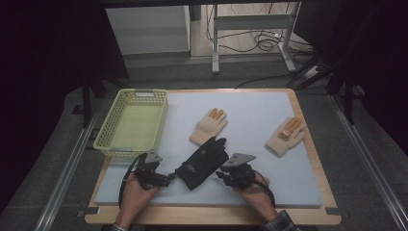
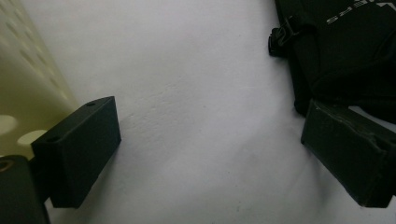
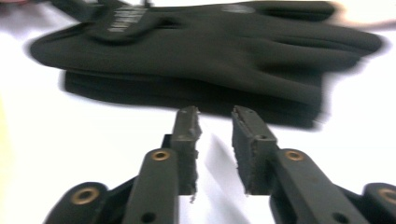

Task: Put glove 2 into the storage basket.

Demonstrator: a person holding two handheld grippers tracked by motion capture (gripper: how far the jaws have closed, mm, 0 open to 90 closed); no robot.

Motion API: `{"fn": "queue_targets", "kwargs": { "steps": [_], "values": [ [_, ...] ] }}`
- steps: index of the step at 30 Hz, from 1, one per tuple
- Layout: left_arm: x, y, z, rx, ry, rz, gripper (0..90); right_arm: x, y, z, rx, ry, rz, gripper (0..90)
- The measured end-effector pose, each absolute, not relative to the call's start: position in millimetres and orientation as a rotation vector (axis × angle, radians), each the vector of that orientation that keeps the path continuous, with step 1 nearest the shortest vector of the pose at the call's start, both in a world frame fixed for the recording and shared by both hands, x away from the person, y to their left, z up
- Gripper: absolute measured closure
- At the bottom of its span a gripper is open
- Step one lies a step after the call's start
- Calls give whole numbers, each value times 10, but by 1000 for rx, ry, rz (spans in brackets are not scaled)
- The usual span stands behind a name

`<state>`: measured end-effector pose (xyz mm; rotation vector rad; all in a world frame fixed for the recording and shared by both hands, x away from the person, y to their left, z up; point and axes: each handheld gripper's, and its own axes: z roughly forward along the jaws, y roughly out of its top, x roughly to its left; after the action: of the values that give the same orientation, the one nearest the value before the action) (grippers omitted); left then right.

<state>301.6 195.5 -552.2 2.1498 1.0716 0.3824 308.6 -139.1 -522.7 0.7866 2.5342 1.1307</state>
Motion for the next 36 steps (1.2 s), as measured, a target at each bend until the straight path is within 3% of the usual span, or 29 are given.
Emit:
{"fn": "queue_targets", "kwargs": {
  "steps": [9,18,27,36],
  "values": [
    [3015,1956,-5523,2146,1075,375,45,3268,-2025,-5224,981,2386,1056,419],
    [2985,1990,-5516,2170,1034,352,23,3390,-2262,-5322,1070,2349,1002,229],
    [2922,2036,-5394,2161,976,265,0,3385,-2252,-5332,1063,2351,990,217],
    [2842,1828,-5191,2176,911,244,0,3383,-2252,-5334,1060,2348,989,217]
  ]
}}
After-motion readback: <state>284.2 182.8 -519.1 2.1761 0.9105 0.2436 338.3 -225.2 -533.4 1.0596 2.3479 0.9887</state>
